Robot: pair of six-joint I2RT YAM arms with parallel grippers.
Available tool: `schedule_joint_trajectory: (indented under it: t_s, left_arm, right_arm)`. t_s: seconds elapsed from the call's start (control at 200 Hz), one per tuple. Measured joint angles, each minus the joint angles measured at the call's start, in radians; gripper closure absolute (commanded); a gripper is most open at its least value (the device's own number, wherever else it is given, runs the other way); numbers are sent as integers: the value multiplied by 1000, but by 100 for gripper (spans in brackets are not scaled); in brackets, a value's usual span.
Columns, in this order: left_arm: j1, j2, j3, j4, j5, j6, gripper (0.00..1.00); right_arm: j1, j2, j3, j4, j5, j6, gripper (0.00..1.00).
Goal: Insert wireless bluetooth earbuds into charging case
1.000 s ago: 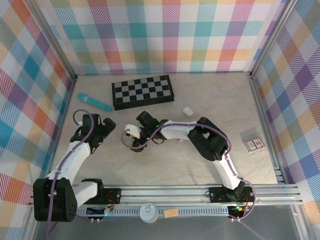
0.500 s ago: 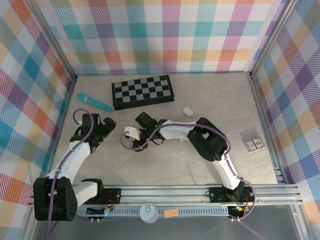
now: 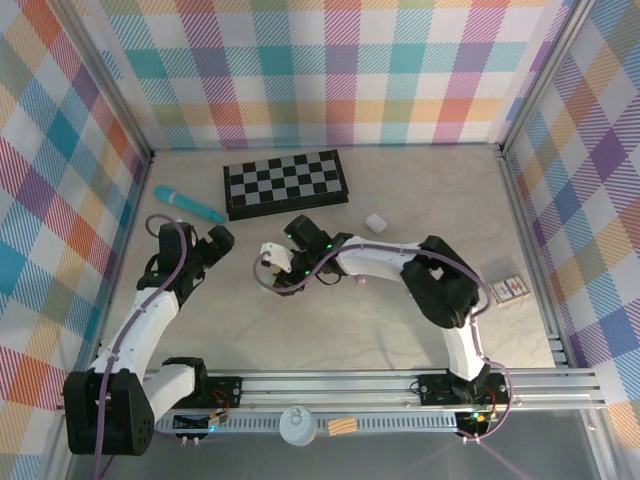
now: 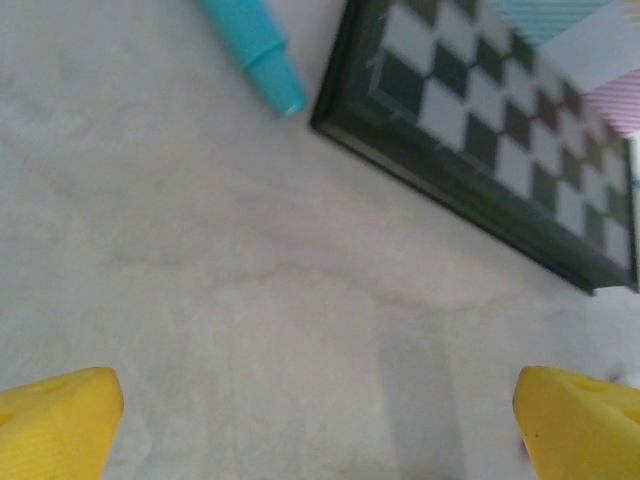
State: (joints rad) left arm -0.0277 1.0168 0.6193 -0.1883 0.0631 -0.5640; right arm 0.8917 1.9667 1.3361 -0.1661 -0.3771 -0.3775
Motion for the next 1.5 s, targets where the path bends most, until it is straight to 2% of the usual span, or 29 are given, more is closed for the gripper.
schedule_joint_trajectory:
  t_s: [0.17,0.315,0.48,0.605,0.705,0.88,1.05,1.325,1.5]
  left_arm:
    - [-99,-25,-3,138,17,103,0]
    - [-219,-19,-27,301,89,258,0]
    - [-348,40,-55,480,222,437,0]
    - [-399,84,-101,652,356,529,0]
    - [-429,127,-104,719,450,591,0]
    - [-498,173,-84,732,561,716,0]
    - [-516,207,-17,698,644,793,0]
    - [-542,248,84,662,765,802,0]
    - [-542,252,92,663,835,761,12]
  right_arm:
    - [-99,-177,-107,2,7,24,64]
    - [-208,-334,-204,-23,9,46,64]
    - [-308,-468,-229,-110,13,47,64]
    - [-332,-539,-229,-175,14,32,64]
    - [-343,-575,-228,-221,13,20,64]
    - [-356,-611,-210,-298,-43,-2,65]
    - [-357,-635,-175,-334,-135,-13,65]
    - [-357,-678,-169,-351,-279,-24,66]
    - [-363,-685,-169,-352,-338,-27,67]
